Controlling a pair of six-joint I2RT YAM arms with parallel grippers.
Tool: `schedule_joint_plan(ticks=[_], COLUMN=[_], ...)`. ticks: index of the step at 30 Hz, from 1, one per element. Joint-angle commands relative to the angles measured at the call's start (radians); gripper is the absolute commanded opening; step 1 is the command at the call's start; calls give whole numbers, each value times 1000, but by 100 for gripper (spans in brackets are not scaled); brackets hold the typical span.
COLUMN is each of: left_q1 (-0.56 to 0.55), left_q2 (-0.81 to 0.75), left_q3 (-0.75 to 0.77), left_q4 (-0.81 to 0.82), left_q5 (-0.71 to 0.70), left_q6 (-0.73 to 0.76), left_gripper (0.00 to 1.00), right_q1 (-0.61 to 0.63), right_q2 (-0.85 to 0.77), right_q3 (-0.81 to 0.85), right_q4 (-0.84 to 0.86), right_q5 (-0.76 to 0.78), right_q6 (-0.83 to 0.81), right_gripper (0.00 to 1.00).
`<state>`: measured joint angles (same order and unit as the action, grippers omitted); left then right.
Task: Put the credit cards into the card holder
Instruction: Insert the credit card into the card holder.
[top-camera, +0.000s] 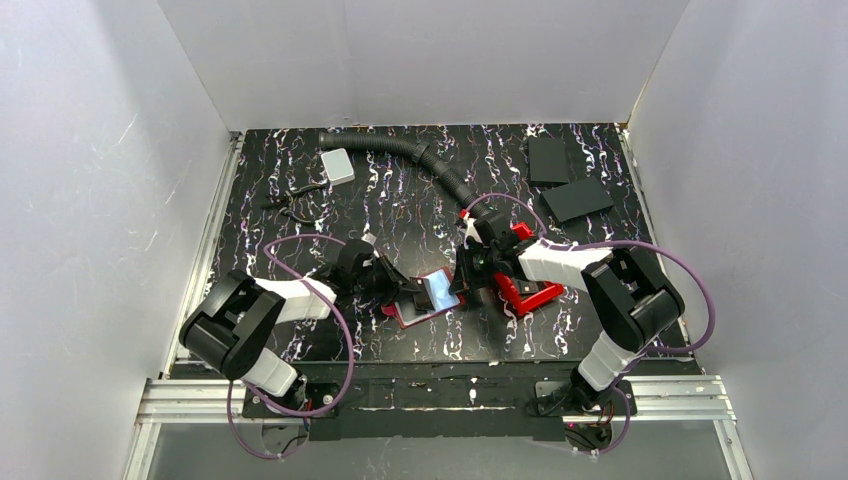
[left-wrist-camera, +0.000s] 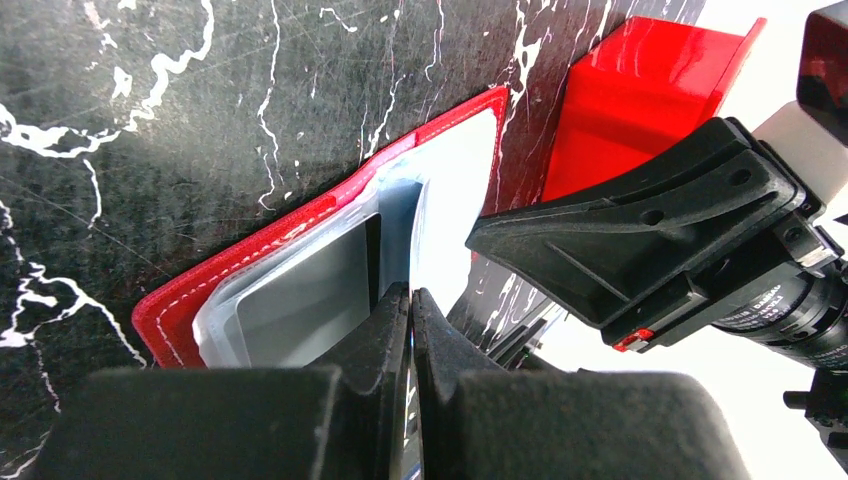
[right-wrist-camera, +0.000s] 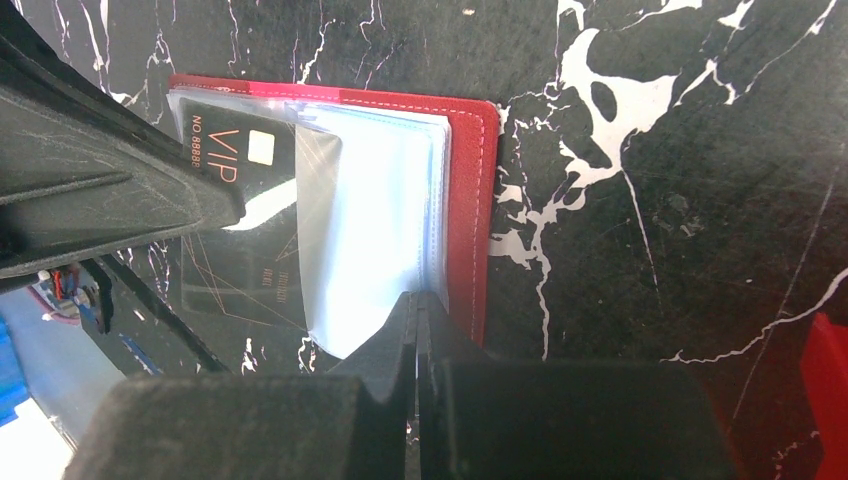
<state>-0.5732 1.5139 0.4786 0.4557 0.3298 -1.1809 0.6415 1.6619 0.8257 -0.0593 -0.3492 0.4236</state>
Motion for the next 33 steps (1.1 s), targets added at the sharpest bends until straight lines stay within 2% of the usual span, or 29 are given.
schedule_joint_plan(ticks=[1, 16, 23, 25, 29, 31, 33], left_q1=[-13, -36, -37, -38, -37, -40, -45], left_q2=[0, 10, 22, 13, -8, -15, -23], left_q3=[-31, -48, -67, -68, -29, -2, 23], left_q4=[9, 36, 15, 1, -110, -171, -231], left_q5=[-58, -68, -48, -46, -51, -52, -60], left_q6=[-40, -90, -112, -108, -75, -50, -39], left_gripper=[0, 0, 21, 24, 32, 34, 34], right_q1=[5, 6, 6, 5, 6, 6, 5], right_q2=[9, 1, -19, -18, -26, -25, -22], right_q3=[-39, -43, 24, 65, 119, 139, 146], right_q4=[-70, -68, -148, -196, -253, -272, -270], right_q5=[34, 28, 55, 71, 80, 80, 71], right_q6=[-10, -10, -45, -70, -94, -99, -101], right_gripper=[1, 1, 1, 1, 1, 11, 14])
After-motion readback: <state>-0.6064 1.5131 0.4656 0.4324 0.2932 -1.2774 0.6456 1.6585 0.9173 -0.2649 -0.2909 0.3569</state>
